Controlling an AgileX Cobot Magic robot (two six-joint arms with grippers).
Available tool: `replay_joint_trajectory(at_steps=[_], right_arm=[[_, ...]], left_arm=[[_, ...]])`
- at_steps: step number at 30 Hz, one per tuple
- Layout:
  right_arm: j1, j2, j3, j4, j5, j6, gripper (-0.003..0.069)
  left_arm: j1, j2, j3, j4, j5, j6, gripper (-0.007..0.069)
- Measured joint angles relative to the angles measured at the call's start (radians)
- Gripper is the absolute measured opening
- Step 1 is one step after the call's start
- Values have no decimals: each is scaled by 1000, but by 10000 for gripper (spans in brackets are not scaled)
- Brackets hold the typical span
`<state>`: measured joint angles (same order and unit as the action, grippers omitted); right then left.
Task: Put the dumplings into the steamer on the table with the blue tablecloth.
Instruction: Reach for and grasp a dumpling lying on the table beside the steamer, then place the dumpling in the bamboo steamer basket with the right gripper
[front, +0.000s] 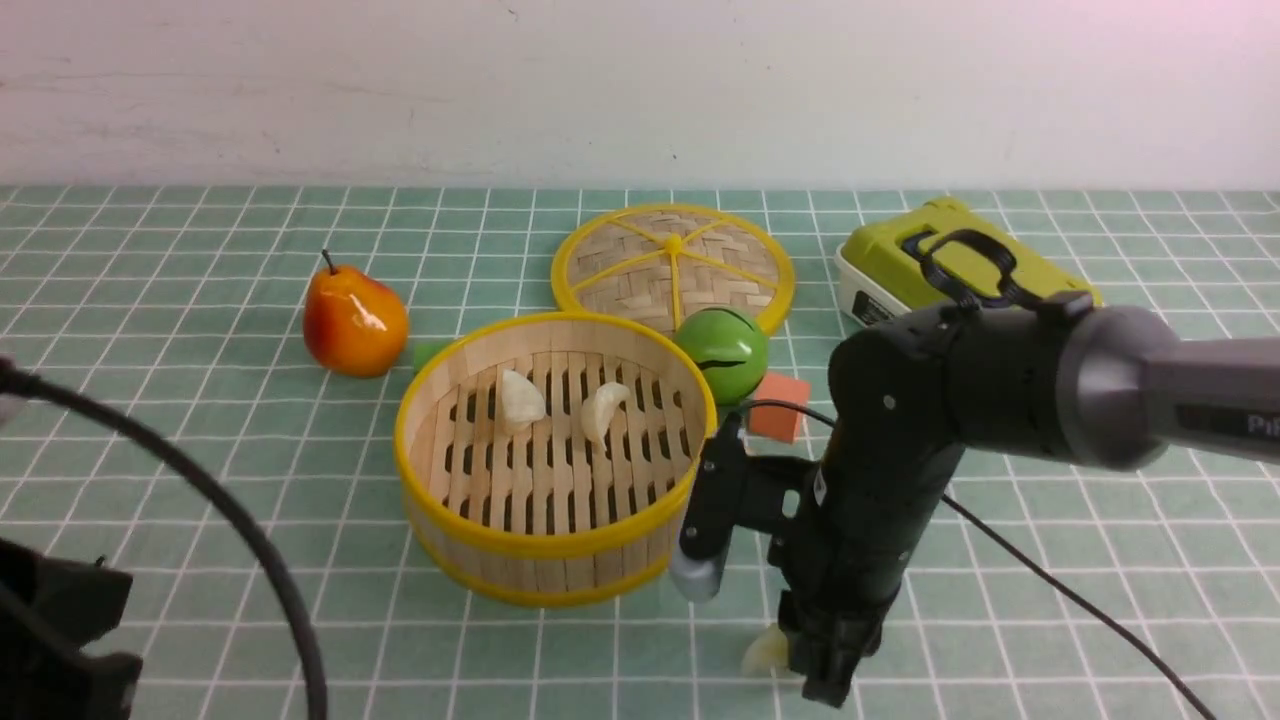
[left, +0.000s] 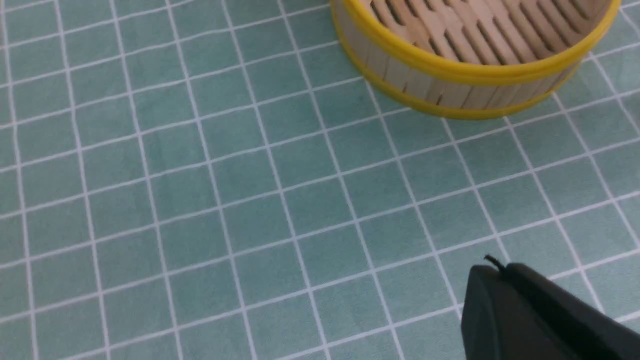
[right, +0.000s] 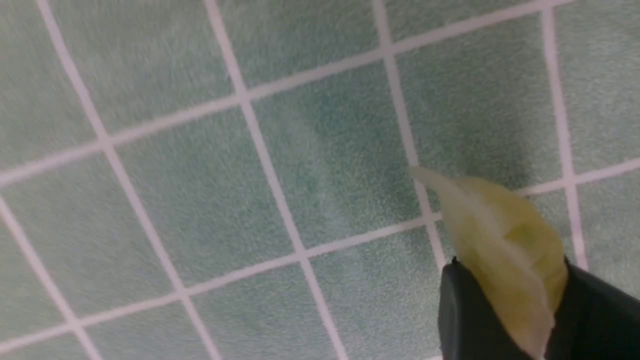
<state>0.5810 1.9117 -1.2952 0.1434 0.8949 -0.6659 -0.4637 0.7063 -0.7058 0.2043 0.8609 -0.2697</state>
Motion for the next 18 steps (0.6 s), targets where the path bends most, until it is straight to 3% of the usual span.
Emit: replay_joint_trajectory(at_steps=[4,9,14,18], right_arm=[[0,-11,-121,20,152,195,198],[0,-11,-255,153,232,291,198],[17,11,-336,400,-12,354,198],[58,90,-353,453,-207,412,198]], left_arm=[[0,-104,118,94,-24,-149,-14],[0,-221,223,217,-94,-337,-14],[0,-315,297,310,-220,-490,-14],[0,-347,312,322,-250,-520,-14]])
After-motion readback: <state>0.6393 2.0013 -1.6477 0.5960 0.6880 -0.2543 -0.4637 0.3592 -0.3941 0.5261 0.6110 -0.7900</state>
